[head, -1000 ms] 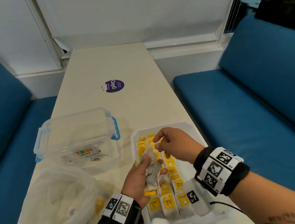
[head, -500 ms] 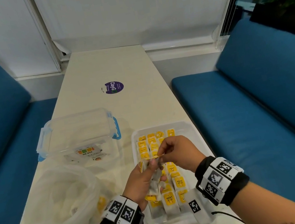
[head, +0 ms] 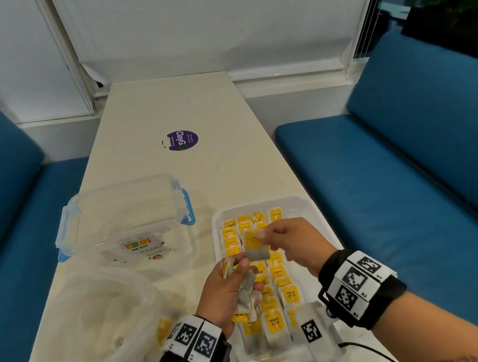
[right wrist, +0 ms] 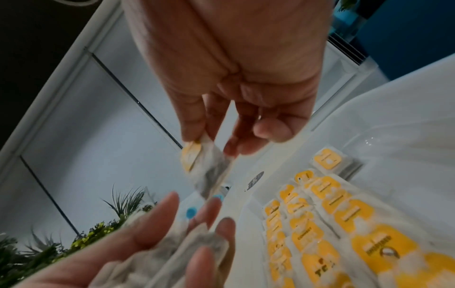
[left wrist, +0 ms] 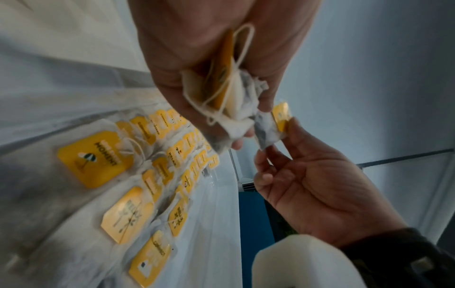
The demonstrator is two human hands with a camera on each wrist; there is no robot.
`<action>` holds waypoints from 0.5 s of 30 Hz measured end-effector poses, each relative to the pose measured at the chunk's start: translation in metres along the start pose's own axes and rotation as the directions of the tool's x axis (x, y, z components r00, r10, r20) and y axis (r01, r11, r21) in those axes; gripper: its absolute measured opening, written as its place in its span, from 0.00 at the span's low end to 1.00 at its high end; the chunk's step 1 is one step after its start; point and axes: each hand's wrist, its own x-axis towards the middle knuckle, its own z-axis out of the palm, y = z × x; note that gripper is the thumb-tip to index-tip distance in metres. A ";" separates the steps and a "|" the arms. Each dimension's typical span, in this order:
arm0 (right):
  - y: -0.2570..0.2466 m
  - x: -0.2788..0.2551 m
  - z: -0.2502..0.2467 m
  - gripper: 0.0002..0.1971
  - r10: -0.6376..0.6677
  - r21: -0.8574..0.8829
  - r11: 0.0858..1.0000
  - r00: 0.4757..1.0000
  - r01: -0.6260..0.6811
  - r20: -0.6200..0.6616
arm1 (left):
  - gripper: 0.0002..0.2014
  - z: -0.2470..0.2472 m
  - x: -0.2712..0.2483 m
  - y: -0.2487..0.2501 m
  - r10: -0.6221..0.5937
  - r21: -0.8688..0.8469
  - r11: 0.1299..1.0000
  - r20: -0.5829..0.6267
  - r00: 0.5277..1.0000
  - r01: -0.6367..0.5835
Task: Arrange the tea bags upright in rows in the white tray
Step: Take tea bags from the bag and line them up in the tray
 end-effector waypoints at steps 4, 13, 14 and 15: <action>-0.006 0.011 -0.009 0.04 -0.085 0.087 0.991 0.983 0.100 -0.163 | 0.07 -0.003 0.002 0.001 -0.038 -0.077 0.996 -0.015 0.999 0.037; -0.006 0.042 -0.029 0.09 0.079 0.302 0.953 0.970 -0.005 -0.231 | 0.07 -0.011 0.009 0.001 -0.083 -0.104 0.991 -0.029 0.996 0.079; -0.002 0.049 -0.030 0.11 0.097 0.290 0.957 0.961 -0.018 -0.260 | 0.08 -0.012 0.010 0.001 -0.087 -0.106 0.991 -0.031 0.996 0.084; 0.005 0.056 -0.031 0.12 0.109 0.235 0.971 0.948 -0.037 -0.300 | 0.08 -0.012 0.010 0.001 -0.092 -0.108 0.990 -0.034 0.995 0.088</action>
